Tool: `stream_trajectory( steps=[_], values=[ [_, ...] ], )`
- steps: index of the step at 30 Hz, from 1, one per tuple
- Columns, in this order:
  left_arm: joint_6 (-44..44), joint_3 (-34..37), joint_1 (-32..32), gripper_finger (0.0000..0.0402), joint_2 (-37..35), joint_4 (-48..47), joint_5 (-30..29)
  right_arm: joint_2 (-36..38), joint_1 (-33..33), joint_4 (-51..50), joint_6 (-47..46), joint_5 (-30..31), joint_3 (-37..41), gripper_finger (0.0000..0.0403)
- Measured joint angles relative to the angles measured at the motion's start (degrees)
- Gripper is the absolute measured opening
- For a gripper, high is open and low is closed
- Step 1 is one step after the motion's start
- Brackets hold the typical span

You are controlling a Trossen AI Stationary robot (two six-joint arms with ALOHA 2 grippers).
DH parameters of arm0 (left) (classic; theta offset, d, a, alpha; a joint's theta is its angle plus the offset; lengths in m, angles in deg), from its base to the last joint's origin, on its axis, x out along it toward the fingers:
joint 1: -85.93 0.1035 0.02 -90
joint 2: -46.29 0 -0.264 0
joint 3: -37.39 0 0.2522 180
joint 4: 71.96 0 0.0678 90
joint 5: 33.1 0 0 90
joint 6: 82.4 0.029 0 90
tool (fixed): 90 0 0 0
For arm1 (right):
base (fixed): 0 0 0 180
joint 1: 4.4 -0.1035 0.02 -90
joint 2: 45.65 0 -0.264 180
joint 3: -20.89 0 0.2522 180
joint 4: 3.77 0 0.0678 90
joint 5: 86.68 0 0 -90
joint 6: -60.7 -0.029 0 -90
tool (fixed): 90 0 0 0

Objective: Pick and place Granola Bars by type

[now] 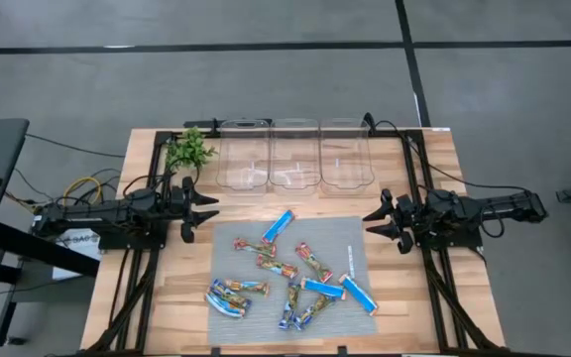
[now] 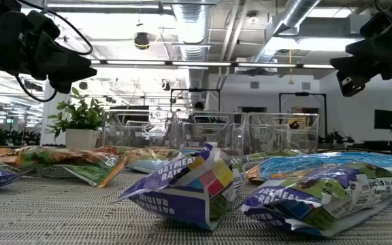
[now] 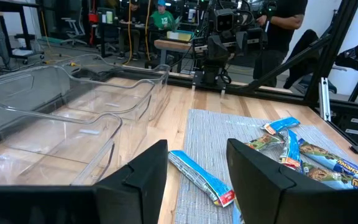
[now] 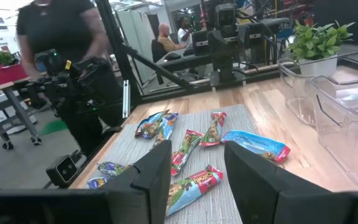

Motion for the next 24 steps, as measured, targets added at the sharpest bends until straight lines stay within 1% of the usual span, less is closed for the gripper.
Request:
stream_trajectory(
  steps=[18,20,21,24],
  values=[
    [-0.1,0.0,0.0,0.0157,0.0,0.0,0.0,0.0,0.0,0.0,0.0,0.0,0.0,0.0143],
    [-2.9,0.0,0.0,0.0157,0.0,0.0,0.3,0.0,0.0,0.0,0.0,0.0,0.0,0.0144],
    [-5.8,0.0,0.0,0.0157,0.0,-0.1,1.1,0.0,0.0,0.0,0.0,0.0,0.0,0.0143],
    [-19.4,0.0,0.0,0.0157,0.0,-0.3,5.3,0.0,0.0,0.0,0.0,0.0,0.0,0.0141]
  ],
)
